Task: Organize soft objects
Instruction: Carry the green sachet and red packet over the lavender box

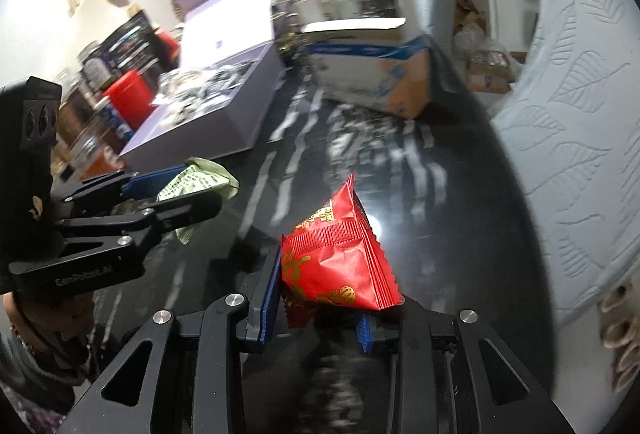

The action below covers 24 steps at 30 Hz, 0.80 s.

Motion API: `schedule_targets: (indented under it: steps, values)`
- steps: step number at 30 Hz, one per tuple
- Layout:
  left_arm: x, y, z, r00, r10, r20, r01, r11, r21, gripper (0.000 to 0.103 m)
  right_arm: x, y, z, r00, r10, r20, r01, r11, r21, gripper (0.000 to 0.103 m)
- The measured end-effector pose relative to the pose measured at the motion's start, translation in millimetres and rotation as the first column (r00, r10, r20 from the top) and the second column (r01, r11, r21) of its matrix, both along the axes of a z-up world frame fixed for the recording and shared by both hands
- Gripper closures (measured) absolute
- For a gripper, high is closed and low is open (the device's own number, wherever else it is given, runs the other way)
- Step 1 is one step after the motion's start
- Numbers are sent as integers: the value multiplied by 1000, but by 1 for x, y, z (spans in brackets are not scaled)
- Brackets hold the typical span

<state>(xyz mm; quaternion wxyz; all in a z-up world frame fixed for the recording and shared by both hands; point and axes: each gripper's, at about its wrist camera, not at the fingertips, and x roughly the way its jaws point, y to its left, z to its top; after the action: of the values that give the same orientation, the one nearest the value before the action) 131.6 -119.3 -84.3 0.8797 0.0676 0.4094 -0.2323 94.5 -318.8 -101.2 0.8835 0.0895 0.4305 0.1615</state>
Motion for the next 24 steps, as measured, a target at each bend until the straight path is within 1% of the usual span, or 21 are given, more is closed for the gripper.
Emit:
schedule_targets:
  steps: [3,10,12,18,24]
  values:
    - [-12,22,0,999,33,8,-33,999,-5,52,-7,19,1,1000,27,6,-27,1000,14,72]
    - [-32,74,-3,994,107,-13,-107,993,-53,52,-22,66,-1,997,82,-1,-82,996,23,72]
    - [-35,84,-4,992,121,-18,-122,990,-70,52,-24,78,-2,995,101,-2,-101,995,21,72]
    - [-44,112,-3,988,156,-4,-156,984,-90,52,-26,102,2,991,132,11,-132,991,24,72]
    - [-47,131,-2,981,193,-2,-192,975,-109,52,-24,125,-1,985,170,2,-170,985,26,72]
